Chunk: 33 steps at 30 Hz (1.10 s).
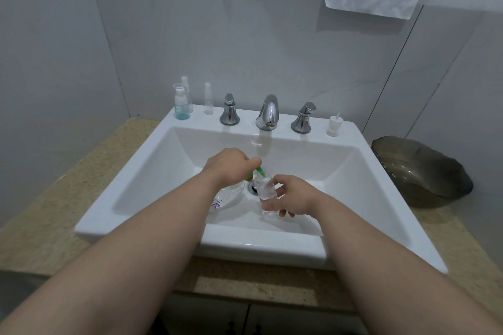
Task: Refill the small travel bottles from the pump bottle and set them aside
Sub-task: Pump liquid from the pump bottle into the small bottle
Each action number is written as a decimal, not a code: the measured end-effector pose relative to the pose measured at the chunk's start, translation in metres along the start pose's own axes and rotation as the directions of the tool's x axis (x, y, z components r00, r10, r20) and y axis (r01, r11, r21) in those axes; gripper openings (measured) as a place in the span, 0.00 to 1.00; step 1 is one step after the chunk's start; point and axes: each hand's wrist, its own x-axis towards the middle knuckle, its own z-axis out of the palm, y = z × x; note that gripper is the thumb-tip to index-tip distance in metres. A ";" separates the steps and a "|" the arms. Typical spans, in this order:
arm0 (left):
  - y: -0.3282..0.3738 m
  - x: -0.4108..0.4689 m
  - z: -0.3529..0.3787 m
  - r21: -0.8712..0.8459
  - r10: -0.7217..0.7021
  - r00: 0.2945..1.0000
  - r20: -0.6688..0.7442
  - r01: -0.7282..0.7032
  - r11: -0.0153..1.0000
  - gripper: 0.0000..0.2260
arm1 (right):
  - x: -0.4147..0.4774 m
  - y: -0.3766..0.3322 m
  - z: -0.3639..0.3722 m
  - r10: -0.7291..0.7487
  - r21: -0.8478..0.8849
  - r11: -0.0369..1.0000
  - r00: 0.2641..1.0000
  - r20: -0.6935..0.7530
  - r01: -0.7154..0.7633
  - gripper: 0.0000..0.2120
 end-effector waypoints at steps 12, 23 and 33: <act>-0.003 0.000 -0.001 0.001 -0.007 1.000 0.017 0.007 1.000 0.25 | -0.002 -0.002 0.000 0.012 0.001 1.000 1.000 -0.001 -0.012 0.23; -0.004 -0.002 -0.001 -0.014 -0.018 1.000 0.024 0.018 1.000 0.31 | -0.004 -0.003 -0.001 0.008 -0.012 1.000 1.000 -0.003 -0.008 0.23; -0.007 0.005 -0.002 -0.048 -0.024 0.999 0.028 0.025 0.999 0.25 | -0.003 -0.002 0.000 0.004 -0.004 1.000 1.000 0.003 -0.004 0.23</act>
